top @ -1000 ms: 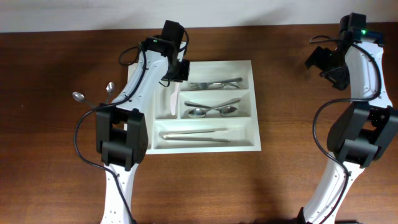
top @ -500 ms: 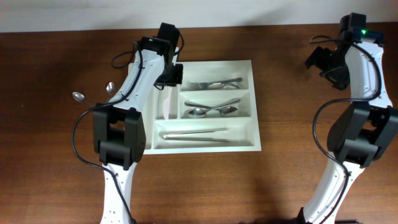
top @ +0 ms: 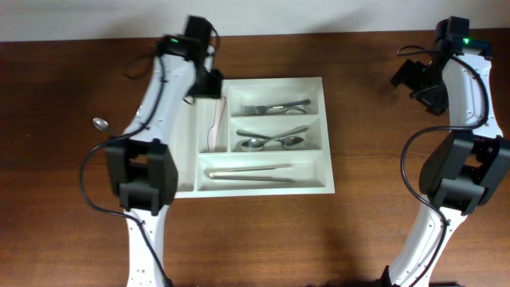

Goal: Pack container
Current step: 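Release the pink knife into the narrow left-middle compartment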

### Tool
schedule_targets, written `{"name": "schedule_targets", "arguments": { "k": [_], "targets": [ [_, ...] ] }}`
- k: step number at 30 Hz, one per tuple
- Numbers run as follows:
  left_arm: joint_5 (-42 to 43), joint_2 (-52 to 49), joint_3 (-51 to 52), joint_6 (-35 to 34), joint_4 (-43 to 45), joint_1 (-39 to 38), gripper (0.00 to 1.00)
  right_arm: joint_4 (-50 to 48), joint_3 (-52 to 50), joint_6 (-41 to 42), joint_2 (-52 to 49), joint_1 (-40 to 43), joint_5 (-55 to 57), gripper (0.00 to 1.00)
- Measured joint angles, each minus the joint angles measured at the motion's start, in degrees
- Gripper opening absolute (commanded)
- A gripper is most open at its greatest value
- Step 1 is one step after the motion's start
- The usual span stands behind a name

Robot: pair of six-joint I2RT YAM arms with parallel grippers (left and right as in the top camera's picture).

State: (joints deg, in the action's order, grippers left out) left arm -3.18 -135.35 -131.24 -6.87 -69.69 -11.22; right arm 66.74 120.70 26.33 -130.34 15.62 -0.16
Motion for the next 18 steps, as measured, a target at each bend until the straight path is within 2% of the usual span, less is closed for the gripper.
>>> {"name": "schedule_targets", "arguments": {
  "k": [4, 11, 18],
  "targets": [
    [-2.1, 0.02, -3.69, 4.13, -0.24, 4.57, 0.67, 0.0, 0.0, -0.02, 0.0, 0.0, 0.0, 0.99],
    [-4.24, -0.17, -3.65, 6.93, -0.42, 11.56, 0.64, 0.0, 0.0, 0.0, 0.0, 0.0, 0.0, 0.99],
    [-9.44, -3.21, -3.65, 7.37, -0.39, 13.14, 0.64, 0.0, 0.0, 0.04, 0.0, 0.0, 0.0, 0.99]
  ]
}}
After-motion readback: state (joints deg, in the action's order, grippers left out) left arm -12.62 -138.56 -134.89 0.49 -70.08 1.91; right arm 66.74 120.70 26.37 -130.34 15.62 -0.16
